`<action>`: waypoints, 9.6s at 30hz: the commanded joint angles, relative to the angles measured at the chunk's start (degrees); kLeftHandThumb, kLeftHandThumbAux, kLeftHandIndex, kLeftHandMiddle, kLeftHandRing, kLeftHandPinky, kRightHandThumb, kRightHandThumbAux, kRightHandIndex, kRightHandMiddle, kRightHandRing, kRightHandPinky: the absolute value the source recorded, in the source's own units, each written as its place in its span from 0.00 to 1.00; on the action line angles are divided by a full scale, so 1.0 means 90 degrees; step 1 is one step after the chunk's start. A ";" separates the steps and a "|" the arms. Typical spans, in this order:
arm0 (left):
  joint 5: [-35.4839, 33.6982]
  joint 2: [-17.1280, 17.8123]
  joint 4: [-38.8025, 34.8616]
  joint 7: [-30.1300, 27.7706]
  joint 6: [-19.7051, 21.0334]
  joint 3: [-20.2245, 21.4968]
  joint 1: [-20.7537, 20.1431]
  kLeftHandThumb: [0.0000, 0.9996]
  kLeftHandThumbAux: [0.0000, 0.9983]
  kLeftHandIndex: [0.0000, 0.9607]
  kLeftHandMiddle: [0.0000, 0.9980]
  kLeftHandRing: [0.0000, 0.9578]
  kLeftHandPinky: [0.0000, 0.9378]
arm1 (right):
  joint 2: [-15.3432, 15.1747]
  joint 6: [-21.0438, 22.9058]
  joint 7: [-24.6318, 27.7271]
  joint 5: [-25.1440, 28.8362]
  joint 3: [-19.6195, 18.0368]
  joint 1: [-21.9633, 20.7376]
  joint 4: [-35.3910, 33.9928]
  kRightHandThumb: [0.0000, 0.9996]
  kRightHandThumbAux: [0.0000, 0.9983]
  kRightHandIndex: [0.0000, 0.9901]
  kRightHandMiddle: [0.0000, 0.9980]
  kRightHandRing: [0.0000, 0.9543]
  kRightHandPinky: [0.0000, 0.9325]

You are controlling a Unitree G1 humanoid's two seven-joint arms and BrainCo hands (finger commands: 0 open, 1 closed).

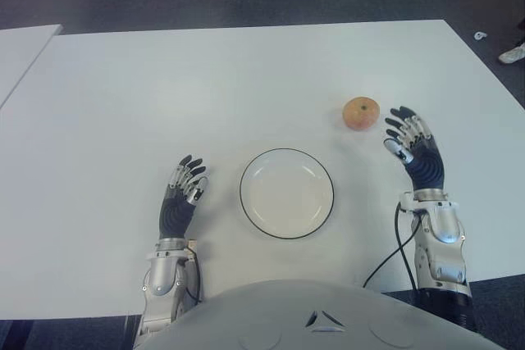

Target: Put the apples into the plate.

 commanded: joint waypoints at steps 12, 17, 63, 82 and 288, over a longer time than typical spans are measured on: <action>-0.0032 -0.0028 0.0368 0.0000 0.0228 0.0023 -0.0122 0.24 0.51 0.13 0.20 0.25 0.31 | -0.1007 -0.1423 -0.2015 -0.3734 0.0050 -0.1256 0.0490 0.40 0.54 0.10 0.12 0.12 0.10; -0.0040 -0.0048 0.0440 0.0009 0.0145 0.0031 -0.0176 0.25 0.50 0.13 0.21 0.26 0.32 | -0.1595 -0.1383 -0.2597 -0.4951 0.0388 -0.2091 0.0957 0.42 0.52 0.09 0.10 0.10 0.10; -0.0204 0.0006 0.0787 -0.0117 -0.0405 0.0144 -0.0268 0.22 0.49 0.16 0.20 0.25 0.31 | -0.2195 -0.1122 -0.2913 -0.6072 0.3945 -0.7041 0.8244 0.29 0.26 0.00 0.00 0.00 0.00; -0.0152 0.0111 0.0576 -0.0062 -0.0141 0.0307 -0.0164 0.23 0.47 0.14 0.21 0.26 0.31 | -0.2127 -0.1062 -0.2961 -0.5679 0.4083 -0.6846 0.8538 0.25 0.22 0.00 0.00 0.00 0.00; -0.0564 -0.0201 0.0401 -0.0417 -0.0579 0.0022 -0.0102 0.28 0.48 0.20 0.23 0.29 0.36 | -0.2393 -0.0762 -0.3549 -0.5762 0.4011 -0.3829 0.3087 0.86 0.68 0.40 0.54 0.89 0.88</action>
